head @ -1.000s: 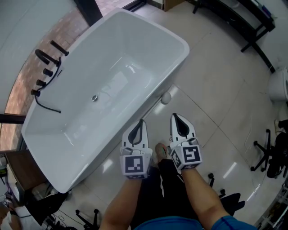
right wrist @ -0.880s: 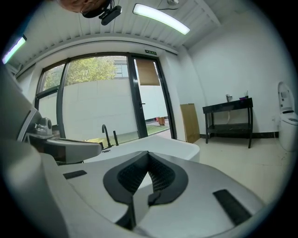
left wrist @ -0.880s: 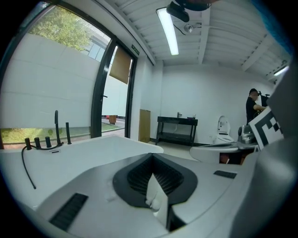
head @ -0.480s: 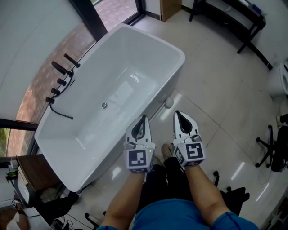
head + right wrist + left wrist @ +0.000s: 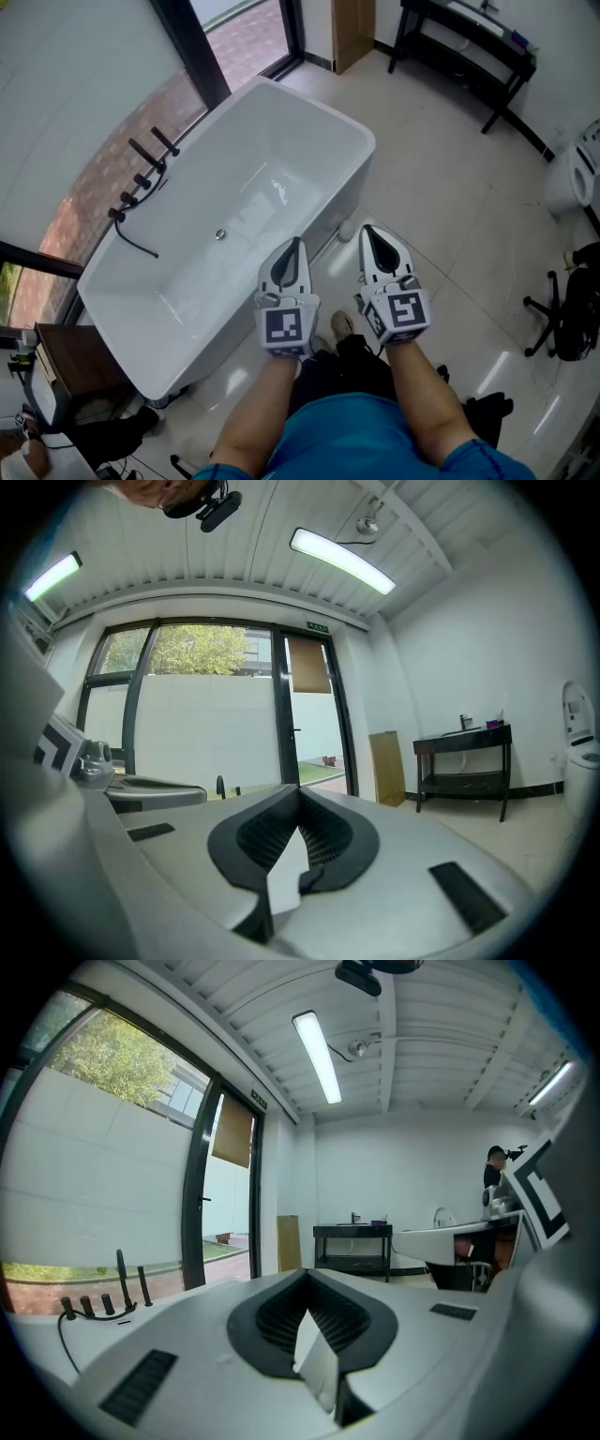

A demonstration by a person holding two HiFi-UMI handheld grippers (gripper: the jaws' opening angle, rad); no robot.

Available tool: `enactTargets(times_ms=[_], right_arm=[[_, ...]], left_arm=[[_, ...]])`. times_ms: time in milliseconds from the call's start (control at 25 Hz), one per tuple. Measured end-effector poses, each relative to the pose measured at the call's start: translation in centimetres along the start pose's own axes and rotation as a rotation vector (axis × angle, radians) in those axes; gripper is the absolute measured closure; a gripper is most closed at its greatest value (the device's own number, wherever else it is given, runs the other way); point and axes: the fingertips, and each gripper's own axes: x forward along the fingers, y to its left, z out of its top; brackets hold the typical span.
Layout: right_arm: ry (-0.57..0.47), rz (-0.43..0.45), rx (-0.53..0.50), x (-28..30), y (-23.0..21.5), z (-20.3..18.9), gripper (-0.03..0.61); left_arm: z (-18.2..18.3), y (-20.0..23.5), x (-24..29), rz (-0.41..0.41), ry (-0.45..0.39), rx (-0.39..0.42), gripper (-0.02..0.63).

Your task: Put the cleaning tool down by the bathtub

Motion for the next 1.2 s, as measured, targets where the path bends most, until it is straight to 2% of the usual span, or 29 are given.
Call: enactTargets(times_ms=[200,360,520,640,840,1040,1200], right_arm=[[-0.028,0.021,-0.027,-2.9,1.2,3.3,0.577],[-0.051,0.029,-0.039,-5.6,1.0,6.0,0.577],[-0.045,0.058,-0.062,-7.9,-0.1,7.3,0.577],[-0.044,0.061,-0.079,-10.2,-2.7,8.5,0.577],[-0.061,0.046,-0.096,-15.2,-8.0,11.8,0.577],[-0.089,-0.024,-0.098,-21.4,-14.6,14.4,0.577],[-0.103,-0.077,-0.102,-25.8,-18.6,15.3,0.577]], left_arm=[[3.4,-2.1,-2.1,-0.017,-0.051,-0.002,0.614],[6.4,-5.4,-3.6,-0.057,-0.082,0.038,0.614],[7.6,-8.5,-4.2,-0.076,-0.083,0.071,0.614],[8.8,-12.1,-4.1,-0.081,-0.098,0.065,0.614],[11.3,-20.4,-3.5,-0.128,-0.125,0.001,0.614],[14.0,-29.9,-3.0,-0.217,-0.180,-0.024,0.614],[14.5,-36.2,-3.4,-0.283,-0.187,-0.007,0.614]])
